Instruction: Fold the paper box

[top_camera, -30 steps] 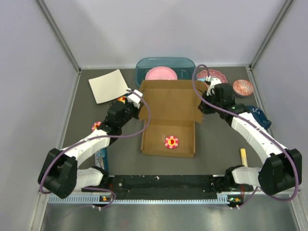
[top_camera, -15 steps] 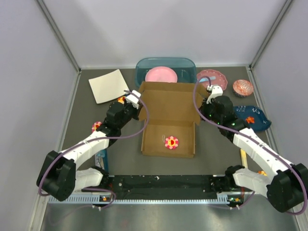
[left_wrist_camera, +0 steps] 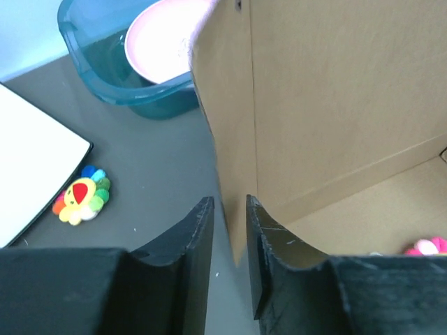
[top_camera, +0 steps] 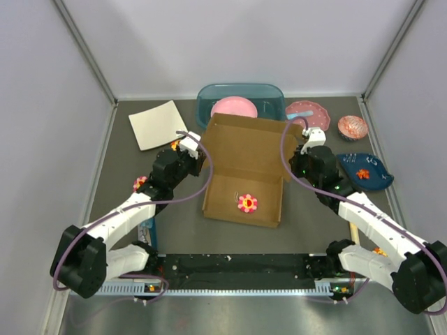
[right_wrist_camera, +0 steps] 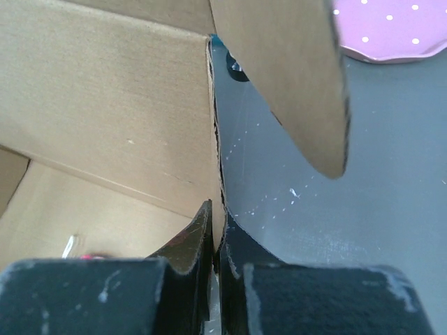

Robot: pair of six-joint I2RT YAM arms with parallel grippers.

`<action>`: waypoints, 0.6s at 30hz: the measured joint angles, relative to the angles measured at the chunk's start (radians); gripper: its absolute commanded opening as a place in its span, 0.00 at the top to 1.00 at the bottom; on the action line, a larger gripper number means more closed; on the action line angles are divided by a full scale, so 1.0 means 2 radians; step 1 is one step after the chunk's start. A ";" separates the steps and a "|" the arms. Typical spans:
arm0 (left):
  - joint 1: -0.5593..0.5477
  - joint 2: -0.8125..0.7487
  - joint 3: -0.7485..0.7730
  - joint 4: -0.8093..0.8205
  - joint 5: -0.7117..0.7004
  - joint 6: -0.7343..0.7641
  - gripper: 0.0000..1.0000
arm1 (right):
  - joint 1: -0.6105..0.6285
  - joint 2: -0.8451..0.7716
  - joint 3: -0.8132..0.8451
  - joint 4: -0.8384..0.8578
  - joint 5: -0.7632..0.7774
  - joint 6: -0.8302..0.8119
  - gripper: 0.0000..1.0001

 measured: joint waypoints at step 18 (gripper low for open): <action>0.062 0.019 0.107 -0.086 0.068 0.017 0.53 | 0.009 -0.001 0.001 -0.006 0.016 -0.008 1.00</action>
